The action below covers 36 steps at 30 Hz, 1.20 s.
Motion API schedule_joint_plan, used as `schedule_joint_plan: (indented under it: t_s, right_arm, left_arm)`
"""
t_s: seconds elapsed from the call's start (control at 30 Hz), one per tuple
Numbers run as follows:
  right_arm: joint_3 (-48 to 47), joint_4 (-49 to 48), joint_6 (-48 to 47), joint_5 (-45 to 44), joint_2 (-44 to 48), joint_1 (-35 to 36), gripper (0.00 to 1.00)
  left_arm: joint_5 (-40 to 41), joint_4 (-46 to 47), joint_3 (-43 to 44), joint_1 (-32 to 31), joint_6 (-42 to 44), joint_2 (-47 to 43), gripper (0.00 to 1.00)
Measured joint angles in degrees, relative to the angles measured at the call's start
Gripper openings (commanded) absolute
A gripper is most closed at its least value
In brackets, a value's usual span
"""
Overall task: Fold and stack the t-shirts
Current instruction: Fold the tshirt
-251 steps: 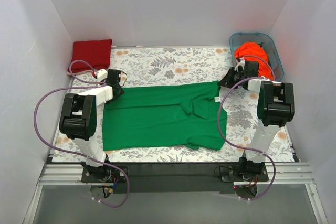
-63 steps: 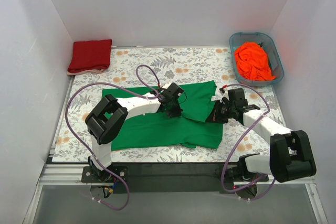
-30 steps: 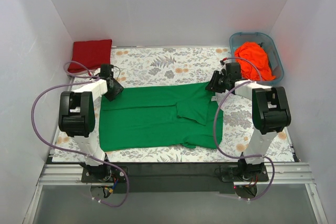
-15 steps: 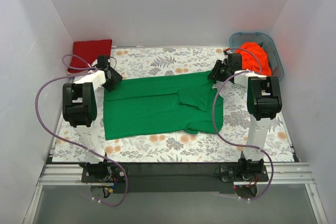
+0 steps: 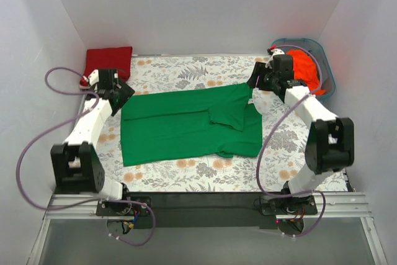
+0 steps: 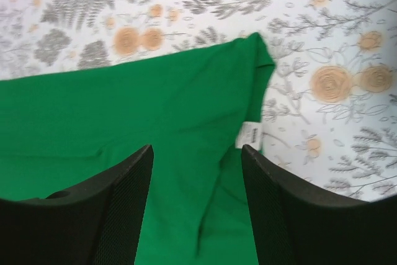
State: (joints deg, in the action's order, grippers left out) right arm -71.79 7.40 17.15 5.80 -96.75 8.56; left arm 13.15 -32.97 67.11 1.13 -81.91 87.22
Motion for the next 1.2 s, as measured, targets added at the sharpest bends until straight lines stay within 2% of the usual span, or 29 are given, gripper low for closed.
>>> schedule_joint_plan:
  t_s: [0.13, 0.23, 0.4, 0.47, 0.67, 0.83, 1.1, 1.17, 1.2]
  right_arm:
    - [7.10, 2.69, -0.04, -2.36, 10.23, 5.81, 0.66]
    - [12.48, 5.11, -0.20, -3.10, 14.12, 9.14, 0.66]
    - [20.28, 9.33, -0.42, -2.97, 17.53, 10.60, 0.66]
    - [21.90, 10.16, -0.61, -2.75, 18.21, 10.60, 0.66]
    - [23.61, 10.38, -0.92, -1.84, 19.10, 10.60, 0.66]
    - [25.73, 9.97, -1.07, -0.90, 19.26, 10.60, 0.66]
    - [26.67, 8.96, -1.07, 0.33, 19.26, 10.60, 0.65]
    - [26.67, 8.94, -1.07, 0.39, 19.26, 10.60, 0.65]
    - [26.67, 8.94, -1.07, 0.39, 19.26, 10.60, 0.65]
  left_arm:
    - [2.25, -3.58, -10.51, -0.46, -2.49, -14.64, 0.74]
    - [4.22, -7.89, -17.22, -1.44, -5.35, -19.23, 0.72]
    - [4.31, -15.10, -24.48, -2.19, -11.69, -19.26, 0.65]
    - [4.22, -17.40, -25.27, -2.40, -14.49, -18.86, 0.60]
    - [4.24, -22.51, -25.66, -3.58, -24.13, -17.22, 0.53]
    - [4.55, -23.06, -28.37, -3.93, -29.07, -17.38, 0.50]
    - [5.29, -21.14, -32.11, -3.93, -31.10, -17.33, 0.49]
    - [5.53, -20.46, -32.30, -3.93, -31.26, -16.92, 0.47]
    - [5.53, -20.28, -32.30, -3.93, -31.41, -16.63, 0.42]
